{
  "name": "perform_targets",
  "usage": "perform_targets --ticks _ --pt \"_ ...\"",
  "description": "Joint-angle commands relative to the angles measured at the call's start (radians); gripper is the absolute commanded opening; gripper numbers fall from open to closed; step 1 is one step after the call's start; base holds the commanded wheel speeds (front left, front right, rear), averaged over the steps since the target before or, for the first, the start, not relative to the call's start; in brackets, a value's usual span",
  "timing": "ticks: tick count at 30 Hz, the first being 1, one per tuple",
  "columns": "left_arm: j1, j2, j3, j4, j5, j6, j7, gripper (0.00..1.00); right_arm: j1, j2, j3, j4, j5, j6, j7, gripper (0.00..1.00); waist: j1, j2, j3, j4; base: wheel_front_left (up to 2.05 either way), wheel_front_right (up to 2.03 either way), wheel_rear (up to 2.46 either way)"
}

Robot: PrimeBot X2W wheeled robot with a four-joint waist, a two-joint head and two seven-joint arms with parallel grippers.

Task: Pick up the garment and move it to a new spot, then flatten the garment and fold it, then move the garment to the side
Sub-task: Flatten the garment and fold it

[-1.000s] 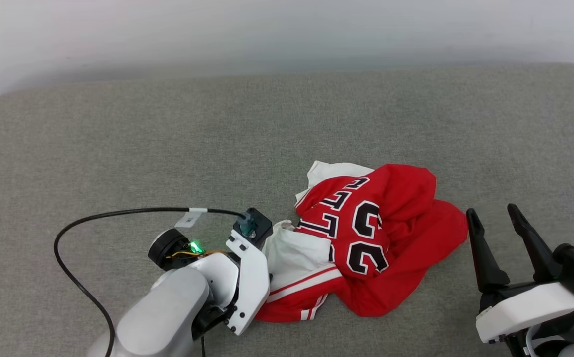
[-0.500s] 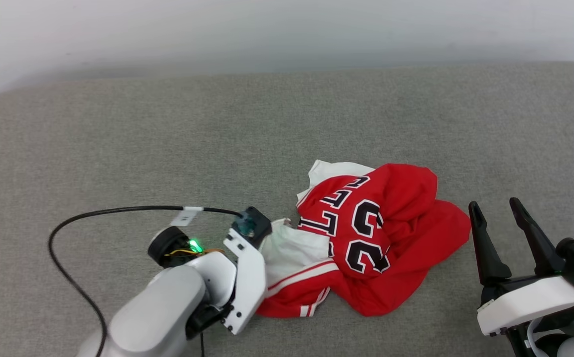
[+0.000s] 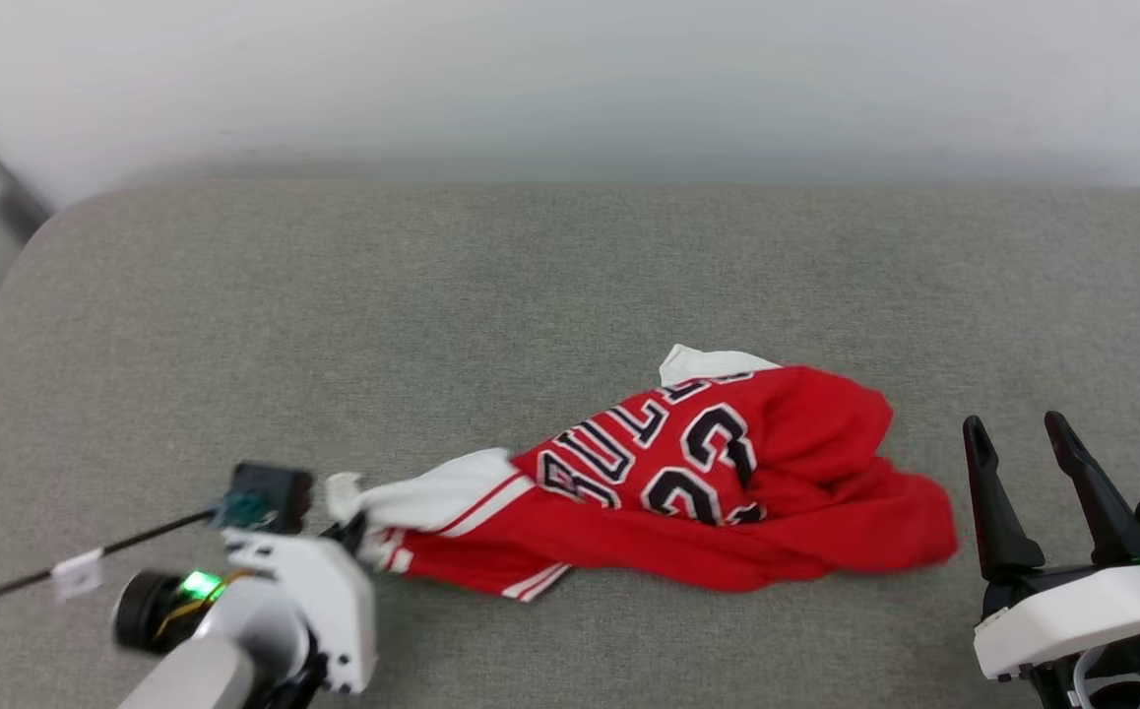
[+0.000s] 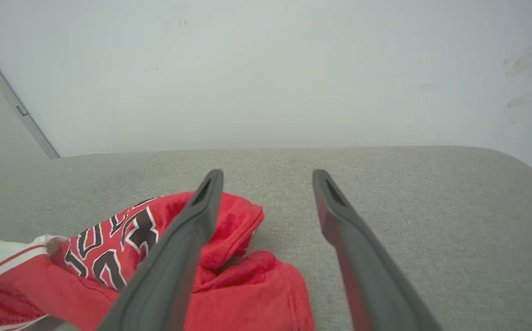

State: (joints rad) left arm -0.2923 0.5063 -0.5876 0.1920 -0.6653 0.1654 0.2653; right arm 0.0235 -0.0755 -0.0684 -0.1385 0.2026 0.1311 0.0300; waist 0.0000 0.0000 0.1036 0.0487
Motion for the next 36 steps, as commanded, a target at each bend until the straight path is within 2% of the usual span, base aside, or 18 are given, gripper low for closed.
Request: perform_targets --ticks 1,4,6,7,8,9,15,24,32,36 --pt "0.029 0.012 0.020 -0.004 -0.012 0.021 -0.013 0.00 0.006 0.003 -0.001 -0.003 0.005 -0.001 0.004 1.00 0.0000 0.0000 -0.004 0.007 0.00 0.00 0.00" --pt "0.127 0.011 0.088 -0.014 -0.074 0.077 -0.054 0.00 0.009 0.006 -0.001 -0.005 0.005 -0.001 0.009 1.00 0.0000 0.0000 -0.006 0.013 0.00 0.00 0.00" --pt "0.180 0.012 0.119 -0.007 -0.103 0.097 -0.078 0.00 0.011 0.006 0.000 -0.006 0.005 -0.001 0.011 1.00 0.0000 0.0000 -0.009 0.013 0.00 0.00 0.00" --pt "0.198 0.006 0.132 -0.004 -0.117 0.102 -0.092 0.13 0.012 0.006 -0.001 -0.006 0.005 -0.001 0.013 1.00 0.0000 0.0000 -0.010 0.014 0.00 0.00 0.00" --pt "0.212 0.001 0.138 -0.002 -0.123 0.104 -0.104 0.49 0.012 0.007 -0.001 -0.007 0.005 -0.001 0.014 1.00 0.0000 0.0000 -0.010 0.014 0.00 0.00 0.00" --pt "0.221 -0.002 0.141 -0.002 -0.126 0.104 -0.117 1.00 0.013 0.007 -0.004 -0.008 0.004 -0.001 0.014 1.00 0.0000 0.0000 -0.011 0.014 0.00 0.00 0.00" --pt "0.221 -0.028 0.182 -0.014 -0.101 0.115 -0.262 1.00 0.025 0.009 -0.011 -0.009 0.002 -0.001 0.020 1.00 0.0000 0.0000 -0.038 0.011 0.00 0.00 0.00" --pt "0.192 -0.022 0.185 -0.087 0.020 0.110 -0.479 1.00 0.070 0.004 -0.016 -0.014 0.006 -0.001 0.039 1.00 0.0000 0.0000 -0.102 0.005 0.00 0.00 0.00" --pt "0.193 -0.027 0.168 -0.171 0.085 0.112 -0.515 1.00 0.111 0.009 -0.030 -0.012 0.015 -0.001 0.085 1.00 0.0000 0.0000 -0.114 0.010 0.00 0.00 0.00" --pt "0.206 -0.032 0.156 -0.192 0.101 0.118 -0.517 1.00 0.144 -0.013 -0.050 0.034 0.032 -0.001 0.220 1.00 0.0000 0.0000 -0.117 0.016 0.00 0.00 0.00"
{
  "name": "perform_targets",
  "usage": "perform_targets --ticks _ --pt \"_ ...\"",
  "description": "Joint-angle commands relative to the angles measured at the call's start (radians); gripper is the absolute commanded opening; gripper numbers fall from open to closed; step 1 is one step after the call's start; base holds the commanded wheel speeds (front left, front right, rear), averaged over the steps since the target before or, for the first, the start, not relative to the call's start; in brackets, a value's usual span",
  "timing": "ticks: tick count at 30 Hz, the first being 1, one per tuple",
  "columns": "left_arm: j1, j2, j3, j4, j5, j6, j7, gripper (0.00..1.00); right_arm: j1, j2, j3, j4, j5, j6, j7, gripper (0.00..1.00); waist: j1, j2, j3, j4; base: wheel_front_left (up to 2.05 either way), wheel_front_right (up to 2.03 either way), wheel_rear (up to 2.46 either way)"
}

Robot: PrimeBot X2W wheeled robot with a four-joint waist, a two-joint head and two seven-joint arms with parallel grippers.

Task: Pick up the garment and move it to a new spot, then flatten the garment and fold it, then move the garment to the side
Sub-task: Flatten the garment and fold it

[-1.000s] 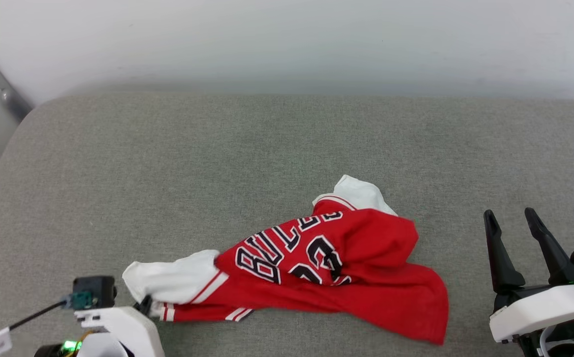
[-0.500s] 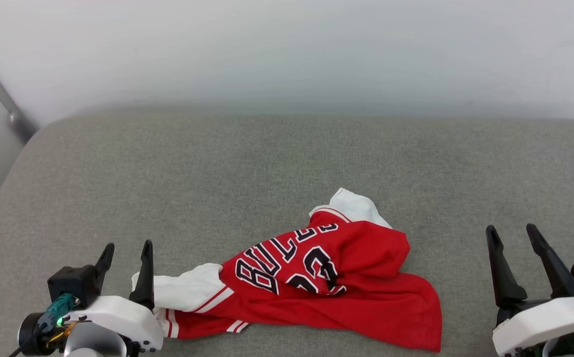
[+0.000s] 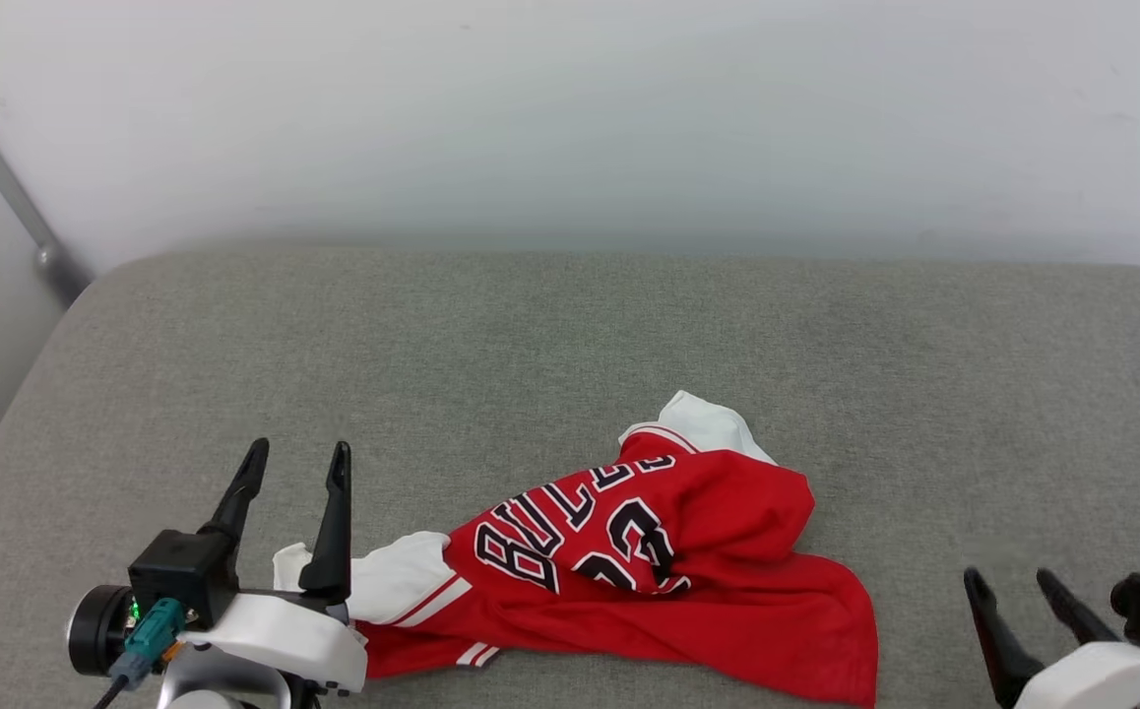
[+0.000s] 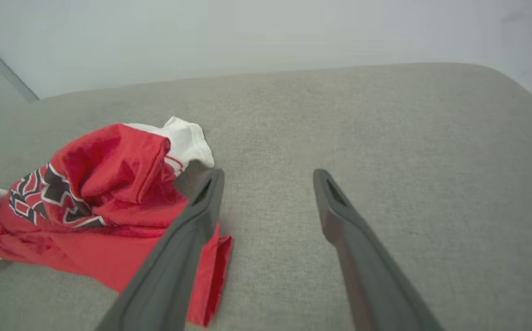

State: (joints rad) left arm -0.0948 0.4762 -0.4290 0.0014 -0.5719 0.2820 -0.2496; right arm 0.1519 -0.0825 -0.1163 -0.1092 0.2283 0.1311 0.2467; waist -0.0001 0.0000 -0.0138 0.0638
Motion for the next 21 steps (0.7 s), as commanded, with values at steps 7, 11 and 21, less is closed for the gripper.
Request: perform_targets --ticks 7,11,21 --pt "-0.003 -0.003 -0.014 -0.018 0.020 0.004 -0.004 1.00 0.018 -0.065 0.060 0.054 0.067 -0.001 0.318 1.00 0.0001 0.0000 0.023 0.027 0.00 0.00 0.00" --pt "-0.024 -0.010 -0.011 -0.021 0.024 -0.004 -0.008 1.00 -0.028 -0.091 0.137 0.068 0.113 -0.001 0.414 1.00 0.0001 0.0000 0.060 0.049 0.00 0.00 0.00" --pt "-0.056 -0.033 -0.001 -0.001 0.034 -0.017 -0.013 1.00 -0.162 -0.123 0.225 0.287 0.168 -0.001 0.447 1.00 0.0001 0.0000 0.109 0.088 0.00 0.00 0.00"
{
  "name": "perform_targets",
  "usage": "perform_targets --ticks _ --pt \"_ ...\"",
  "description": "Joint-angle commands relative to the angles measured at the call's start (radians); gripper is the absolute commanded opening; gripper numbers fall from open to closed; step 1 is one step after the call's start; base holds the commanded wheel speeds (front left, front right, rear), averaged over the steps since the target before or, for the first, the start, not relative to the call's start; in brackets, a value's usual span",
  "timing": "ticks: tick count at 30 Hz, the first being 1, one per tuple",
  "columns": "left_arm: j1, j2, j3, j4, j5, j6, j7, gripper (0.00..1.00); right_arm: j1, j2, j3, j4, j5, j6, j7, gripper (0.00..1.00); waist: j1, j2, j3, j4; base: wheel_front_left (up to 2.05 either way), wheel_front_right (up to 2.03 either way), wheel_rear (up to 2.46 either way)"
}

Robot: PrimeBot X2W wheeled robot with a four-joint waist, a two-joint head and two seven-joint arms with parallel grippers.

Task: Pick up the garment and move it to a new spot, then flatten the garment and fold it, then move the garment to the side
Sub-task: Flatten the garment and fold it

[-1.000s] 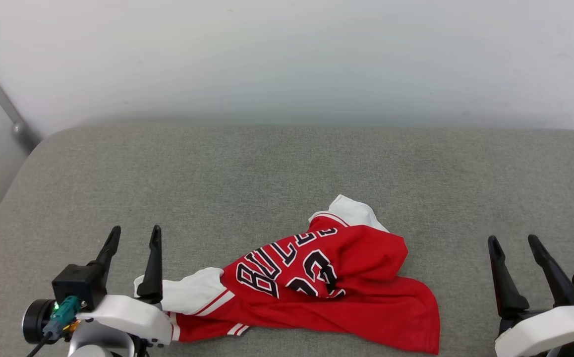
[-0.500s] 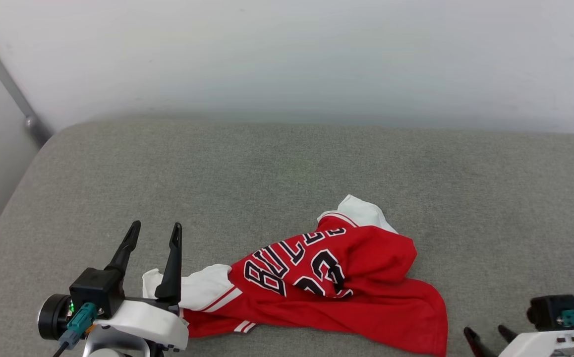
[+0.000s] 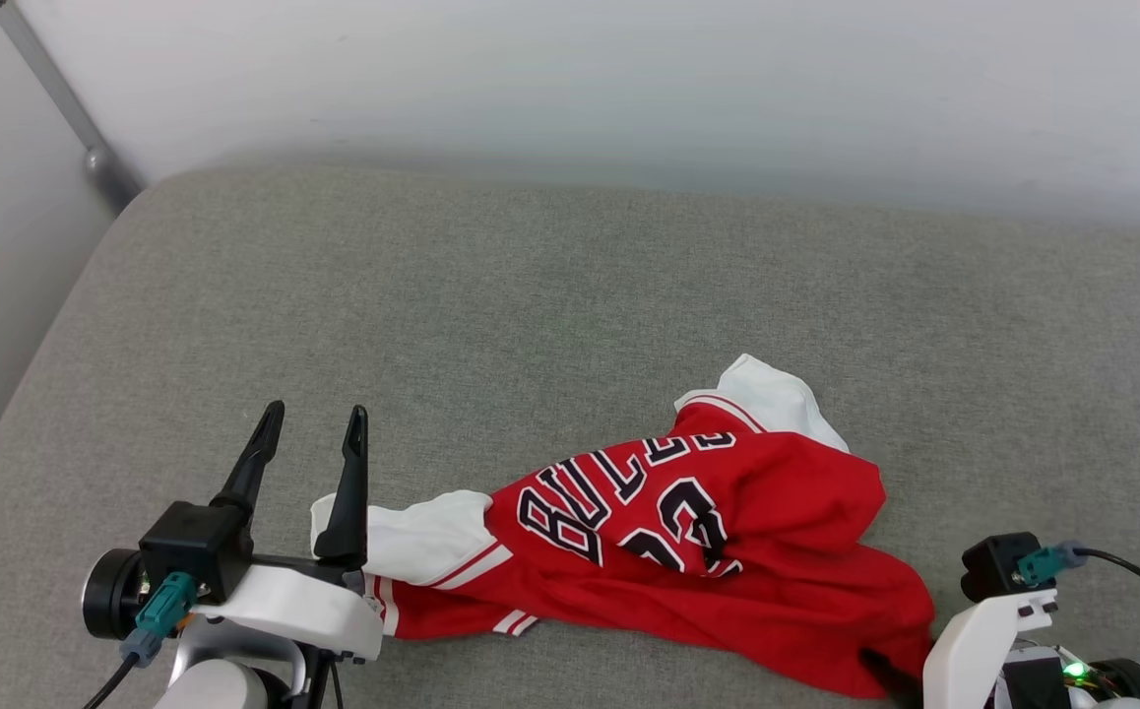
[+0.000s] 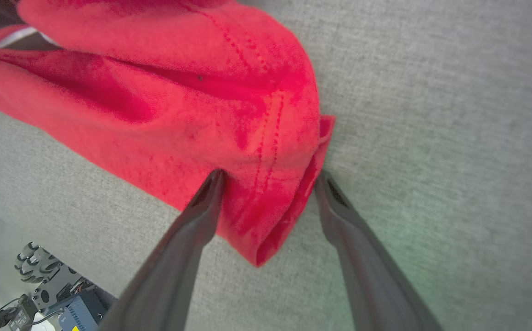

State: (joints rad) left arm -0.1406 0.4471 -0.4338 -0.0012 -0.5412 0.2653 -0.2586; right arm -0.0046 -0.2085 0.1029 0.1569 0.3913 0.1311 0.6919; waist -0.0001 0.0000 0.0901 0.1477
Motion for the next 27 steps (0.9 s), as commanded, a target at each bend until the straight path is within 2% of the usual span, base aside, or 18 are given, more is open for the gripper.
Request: perform_targets --ticks 1,3,4,5,6,7,13,20,24,27 --pt "-0.010 -0.004 0.004 0.003 0.004 -0.002 -0.004 1.00 -0.011 0.006 0.014 0.053 0.007 -0.001 0.004 1.00 0.0001 0.0000 0.007 0.006 0.00 0.00 0.00" --pt "-0.012 -0.007 0.005 0.007 0.008 -0.007 -0.005 1.00 -0.017 0.016 0.031 0.111 0.022 -0.001 0.012 1.00 0.0001 0.0000 0.011 0.009 0.00 0.00 0.00" --pt "-0.012 -0.007 0.006 0.009 0.009 -0.008 -0.005 1.00 -0.017 0.022 0.039 0.134 0.029 -0.001 0.018 0.94 0.0001 0.0000 0.012 0.010 0.00 0.00 0.00" --pt "-0.012 -0.007 0.007 0.010 0.012 -0.007 -0.005 1.00 -0.018 0.026 0.047 0.150 0.035 -0.001 0.021 0.44 0.0001 0.0000 0.013 0.010 0.00 0.00 0.00" --pt "-0.012 -0.006 0.008 0.011 0.012 -0.007 -0.005 1.00 -0.016 0.029 0.051 0.160 0.041 -0.001 0.019 0.14 0.0001 0.0000 0.012 0.010 0.00 0.00 0.00" --pt "-0.010 -0.005 0.009 0.013 0.012 -0.006 -0.006 1.00 -0.016 0.030 0.055 0.164 0.046 -0.001 0.016 0.00 0.0001 0.0000 0.011 0.009 0.00 0.00 0.00" --pt "0.004 -0.004 0.010 0.022 0.014 -0.008 -0.007 1.00 -0.022 0.024 0.029 0.106 0.081 -0.001 -0.014 0.00 0.0001 0.0000 -0.017 -0.005 0.00 0.00 0.00" --pt "0.015 -0.001 0.006 0.021 0.017 -0.003 -0.007 1.00 -0.053 0.012 0.016 -0.066 0.087 -0.001 -0.040 0.00 0.0001 0.0000 -0.043 -0.019 0.00 0.00 0.00" --pt "0.009 -0.002 0.001 0.019 0.019 -0.003 -0.006 1.00 -0.120 0.002 0.013 -0.172 0.068 -0.001 -0.041 0.00 0.0001 0.0000 -0.042 -0.022 0.00 0.00 0.00" --pt "-0.006 -0.008 -0.003 0.015 0.021 -0.004 -0.006 1.00 -0.211 0.000 0.020 -0.207 0.054 -0.001 -0.044 0.00 0.0001 0.0000 -0.025 -0.018 0.00 0.00 0.00"
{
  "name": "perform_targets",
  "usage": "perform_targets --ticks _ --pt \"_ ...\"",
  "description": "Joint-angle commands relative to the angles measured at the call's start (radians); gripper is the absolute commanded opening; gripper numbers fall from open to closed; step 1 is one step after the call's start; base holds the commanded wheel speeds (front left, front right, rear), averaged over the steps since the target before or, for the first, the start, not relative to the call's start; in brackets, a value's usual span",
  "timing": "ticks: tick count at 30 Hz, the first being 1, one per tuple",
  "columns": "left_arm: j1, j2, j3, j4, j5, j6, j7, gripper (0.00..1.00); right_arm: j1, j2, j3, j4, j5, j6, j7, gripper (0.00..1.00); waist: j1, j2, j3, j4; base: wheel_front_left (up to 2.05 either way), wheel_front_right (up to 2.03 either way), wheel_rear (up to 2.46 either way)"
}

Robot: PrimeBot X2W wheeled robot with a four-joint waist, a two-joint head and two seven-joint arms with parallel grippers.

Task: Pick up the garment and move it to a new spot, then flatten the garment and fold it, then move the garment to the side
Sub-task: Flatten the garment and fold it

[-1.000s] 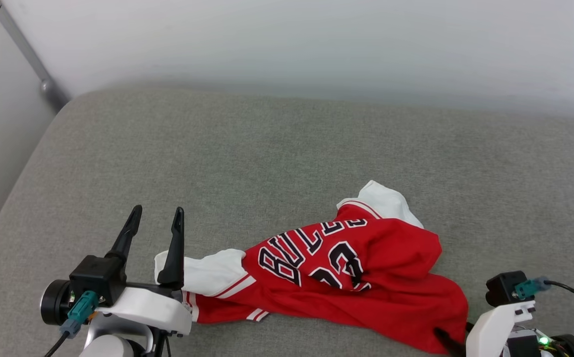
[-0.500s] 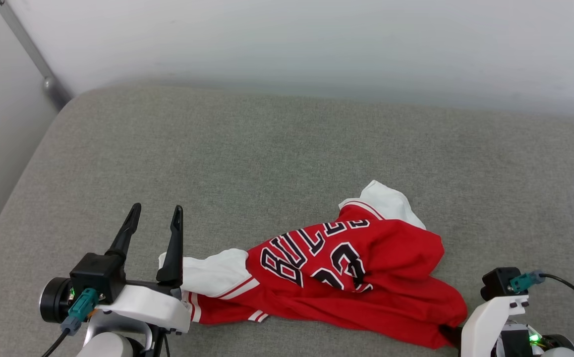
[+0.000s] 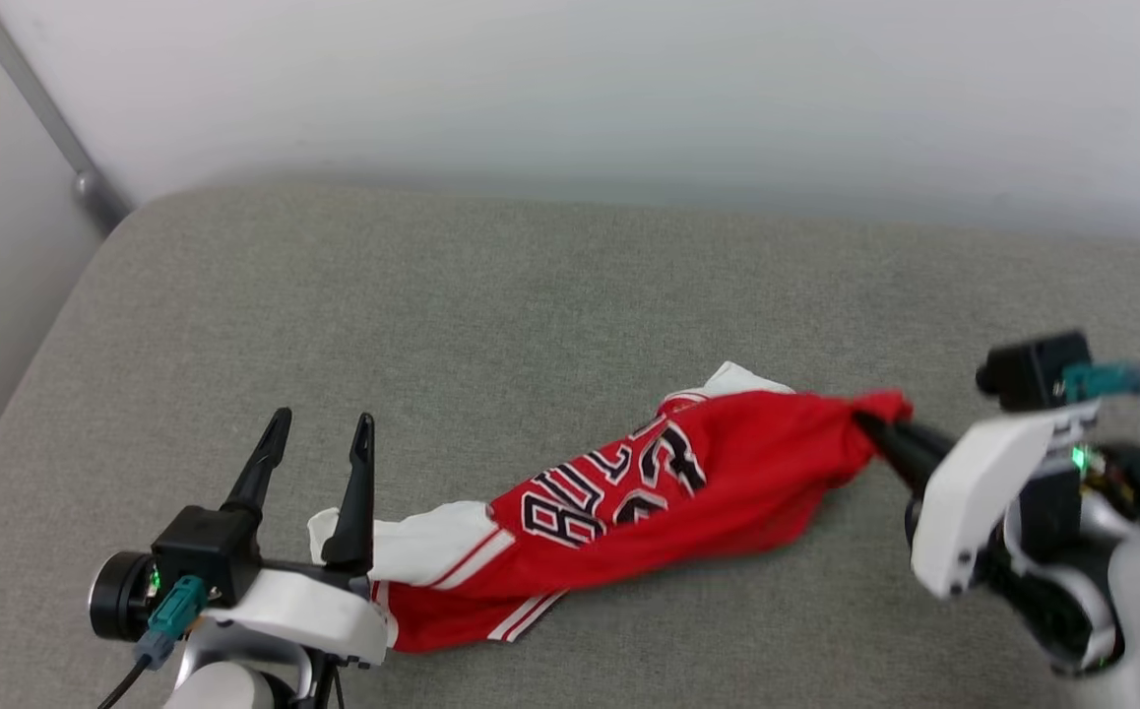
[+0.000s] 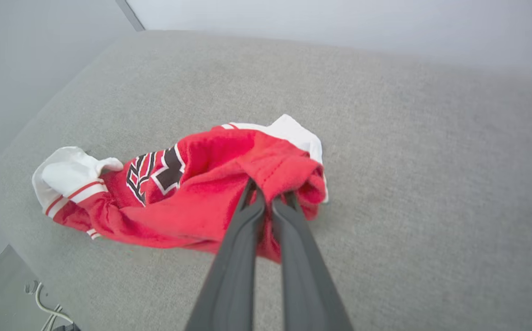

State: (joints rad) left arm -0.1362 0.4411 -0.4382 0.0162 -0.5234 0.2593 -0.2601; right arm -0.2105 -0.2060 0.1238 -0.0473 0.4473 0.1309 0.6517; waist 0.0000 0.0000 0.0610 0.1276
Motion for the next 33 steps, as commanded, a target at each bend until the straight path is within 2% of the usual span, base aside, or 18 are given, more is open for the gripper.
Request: perform_targets --ticks 1,4,9,18,23,31,32,33 --pt "-0.017 -0.003 0.000 -0.003 0.004 -0.001 -0.004 1.00 -0.043 -0.002 0.002 -0.004 -0.004 0.000 -0.007 0.00 0.0000 0.0000 0.013 0.004 0.00 0.00 0.00" --pt "-0.039 -0.008 -0.006 -0.003 0.012 -0.012 -0.005 1.00 -0.171 -0.008 0.012 0.020 -0.016 0.000 -0.019 0.00 0.0000 0.0000 0.046 0.021 0.00 0.00 0.00" --pt "-0.103 -0.034 -0.021 0.002 0.028 -0.039 -0.006 1.00 -0.402 -0.024 0.030 0.128 -0.032 -0.001 -0.051 0.00 0.0000 0.0000 0.123 0.071 0.00 0.00 0.00" --pt "-0.225 -0.123 0.005 -0.003 0.081 -0.102 -0.006 1.00 -0.745 -0.049 0.085 0.367 -0.063 0.000 -0.136 0.00 0.0000 0.0000 0.290 0.167 0.00 0.00 0.00" --pt "-0.255 -0.178 0.043 0.006 0.118 -0.143 -0.006 1.00 -0.839 -0.064 0.153 0.517 -0.078 -0.001 -0.234 0.00 0.0000 0.0000 0.361 0.197 0.00 0.00 0.00" --pt "-0.260 -0.243 0.095 0.034 0.177 -0.208 -0.005 1.00 -0.833 -0.085 0.259 0.763 -0.048 0.000 -0.374 0.00 0.0000 0.0000 0.392 0.218 0.00 0.00 0.00" --pt "-0.260 -0.249 0.102 0.039 0.184 -0.216 -0.005 1.00 -0.830 -0.088 0.268 0.792 -0.039 0.000 -0.384 0.05 0.0000 0.0000 0.391 0.219 0.00 0.00 0.00" --pt "-0.260 -0.253 0.108 0.044 0.191 -0.224 -0.005 1.00 -0.828 -0.089 0.275 0.815 -0.029 -0.001 -0.399 0.28 0.0000 0.0000 0.389 0.219 0.00 0.00 0.00"
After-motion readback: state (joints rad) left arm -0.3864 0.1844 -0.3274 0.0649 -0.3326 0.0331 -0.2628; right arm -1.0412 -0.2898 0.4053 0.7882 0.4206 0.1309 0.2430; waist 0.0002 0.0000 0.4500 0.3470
